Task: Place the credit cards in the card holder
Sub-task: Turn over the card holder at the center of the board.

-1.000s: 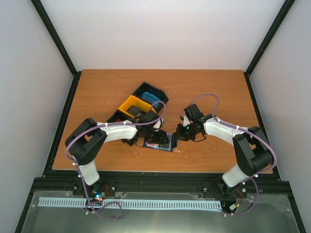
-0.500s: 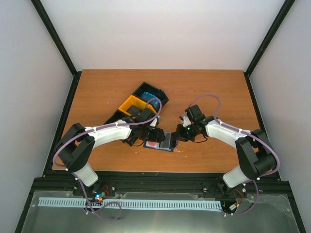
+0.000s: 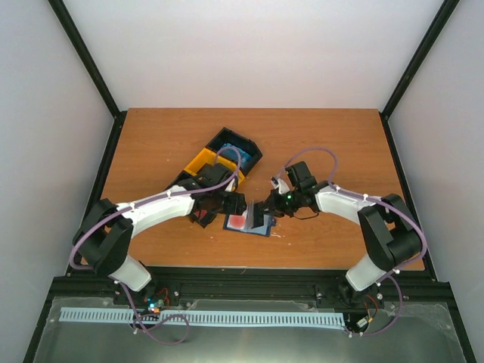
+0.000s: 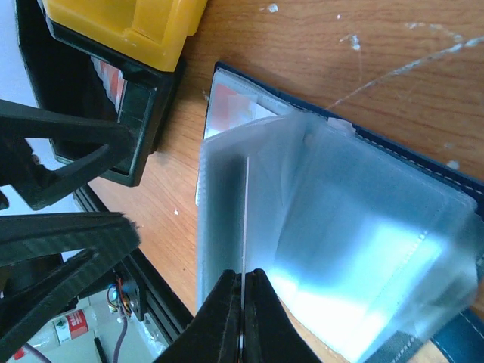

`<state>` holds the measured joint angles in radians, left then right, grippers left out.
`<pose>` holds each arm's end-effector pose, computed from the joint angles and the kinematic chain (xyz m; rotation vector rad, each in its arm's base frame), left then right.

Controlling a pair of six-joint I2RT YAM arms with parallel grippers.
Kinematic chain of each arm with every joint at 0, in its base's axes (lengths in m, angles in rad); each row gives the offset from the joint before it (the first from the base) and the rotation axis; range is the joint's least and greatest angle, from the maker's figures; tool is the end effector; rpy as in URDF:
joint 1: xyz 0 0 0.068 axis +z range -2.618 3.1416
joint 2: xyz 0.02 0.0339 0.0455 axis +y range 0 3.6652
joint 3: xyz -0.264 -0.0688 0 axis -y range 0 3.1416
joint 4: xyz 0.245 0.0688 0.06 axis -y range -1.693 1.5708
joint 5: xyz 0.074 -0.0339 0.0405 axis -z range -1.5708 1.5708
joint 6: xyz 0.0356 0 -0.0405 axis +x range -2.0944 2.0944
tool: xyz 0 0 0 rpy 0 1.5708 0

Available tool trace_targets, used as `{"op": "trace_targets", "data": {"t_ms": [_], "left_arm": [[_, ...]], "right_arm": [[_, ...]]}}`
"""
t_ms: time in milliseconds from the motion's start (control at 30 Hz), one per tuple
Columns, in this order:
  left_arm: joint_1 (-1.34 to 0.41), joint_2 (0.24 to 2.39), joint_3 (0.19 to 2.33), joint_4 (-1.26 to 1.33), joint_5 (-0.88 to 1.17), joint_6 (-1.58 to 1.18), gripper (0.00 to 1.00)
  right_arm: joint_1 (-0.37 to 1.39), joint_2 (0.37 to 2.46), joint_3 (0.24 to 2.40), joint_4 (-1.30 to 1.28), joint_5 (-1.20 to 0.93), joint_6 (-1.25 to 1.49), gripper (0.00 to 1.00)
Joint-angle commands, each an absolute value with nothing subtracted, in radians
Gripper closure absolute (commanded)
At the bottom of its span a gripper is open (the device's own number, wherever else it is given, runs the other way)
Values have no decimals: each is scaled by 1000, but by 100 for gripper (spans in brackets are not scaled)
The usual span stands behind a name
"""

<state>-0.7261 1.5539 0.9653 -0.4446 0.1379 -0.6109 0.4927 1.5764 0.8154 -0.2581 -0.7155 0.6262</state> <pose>0.2275 -0.2085 0.1975 0.2096 2.7301 -0.6158 0.2472 0.1592 0.1661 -0.1076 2.7793 1.2919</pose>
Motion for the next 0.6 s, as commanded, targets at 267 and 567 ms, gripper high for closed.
{"op": "trace_targets", "data": {"t_ms": [267, 567], "left_arm": [[-695, 1468, 934, -463, 107, -637, 28], [-695, 1484, 879, -417, 185, -645, 27]], "right_arm": [[530, 1687, 842, -74, -819, 699, 97], [531, 1569, 857, -250, -579, 632, 97]]}}
